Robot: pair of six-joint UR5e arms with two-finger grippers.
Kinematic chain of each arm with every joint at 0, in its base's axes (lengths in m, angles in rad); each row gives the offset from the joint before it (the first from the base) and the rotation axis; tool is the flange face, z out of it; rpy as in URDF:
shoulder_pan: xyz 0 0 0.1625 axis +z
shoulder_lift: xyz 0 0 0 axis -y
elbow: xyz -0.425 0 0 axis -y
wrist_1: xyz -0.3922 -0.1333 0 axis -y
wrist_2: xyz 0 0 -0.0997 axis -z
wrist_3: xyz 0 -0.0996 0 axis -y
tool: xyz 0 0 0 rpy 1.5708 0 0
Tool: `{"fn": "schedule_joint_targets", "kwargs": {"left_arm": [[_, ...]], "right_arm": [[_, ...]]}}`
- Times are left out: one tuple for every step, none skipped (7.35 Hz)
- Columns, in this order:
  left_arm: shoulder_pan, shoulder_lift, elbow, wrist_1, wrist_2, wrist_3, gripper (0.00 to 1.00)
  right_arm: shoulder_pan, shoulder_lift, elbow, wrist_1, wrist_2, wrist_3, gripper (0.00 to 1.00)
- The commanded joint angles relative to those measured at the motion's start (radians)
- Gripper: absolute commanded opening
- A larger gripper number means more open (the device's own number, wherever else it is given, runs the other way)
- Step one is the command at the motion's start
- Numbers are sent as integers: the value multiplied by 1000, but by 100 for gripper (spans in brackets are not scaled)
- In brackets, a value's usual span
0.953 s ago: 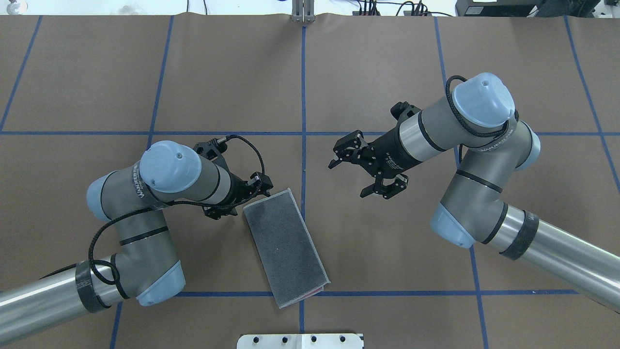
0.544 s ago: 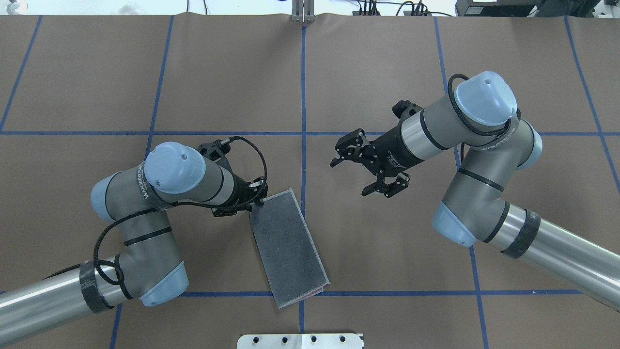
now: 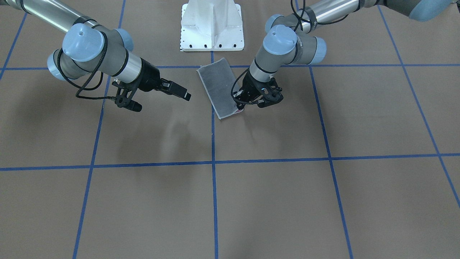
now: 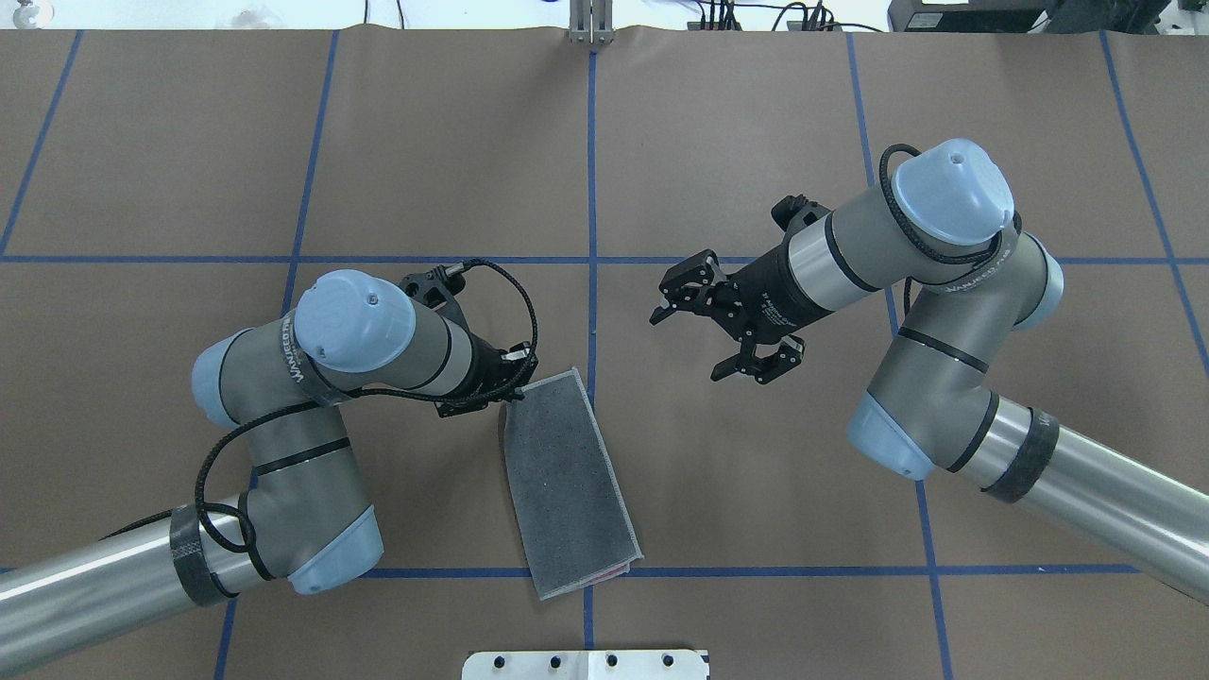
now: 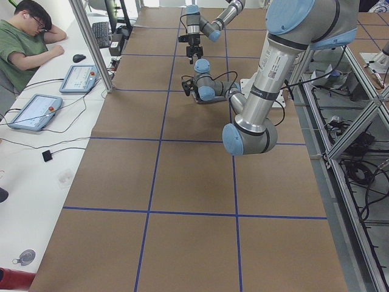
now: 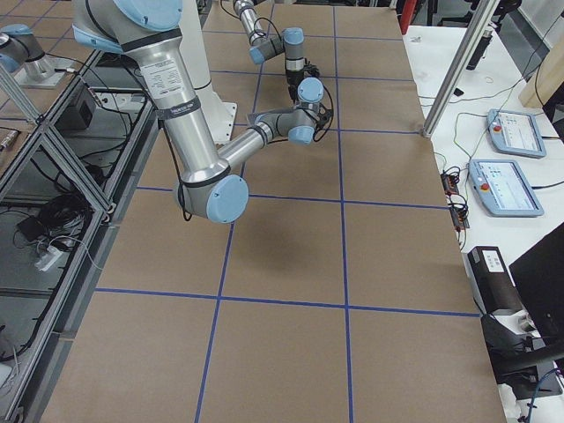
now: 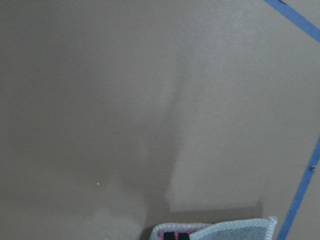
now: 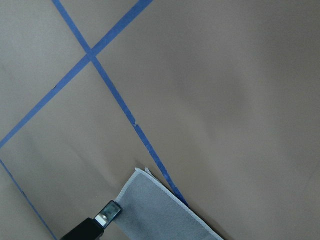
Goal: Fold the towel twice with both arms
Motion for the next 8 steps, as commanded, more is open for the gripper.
{"fn": "schedule_joint_targets", "kwargs": {"left_arm": [[-1, -63, 42, 0, 3, 0, 0], [-8, -117, 97, 0, 4, 0, 0], [-26, -155, 133, 0, 4, 0, 0], [-47, -176, 147, -1, 3, 0, 0], [-70, -203, 177, -3, 3, 0, 0], [-89, -229, 244, -20, 7, 0, 0], [-95, -275, 307, -21, 45, 14, 0], [-110, -303, 347, -24, 52, 21, 0]], "right_arm": [[4, -7, 0, 0, -1, 0, 99], [6, -7, 0, 0, -1, 0, 99], [9, -16, 0, 0, -1, 0, 99], [10, -21, 0, 2, -3, 0, 99], [10, -28, 0, 5, -3, -2, 99], [10, -34, 0, 6, -3, -2, 99], [10, -37, 0, 6, -3, 0, 99], [10, -39, 0, 9, -3, 0, 99]]}}
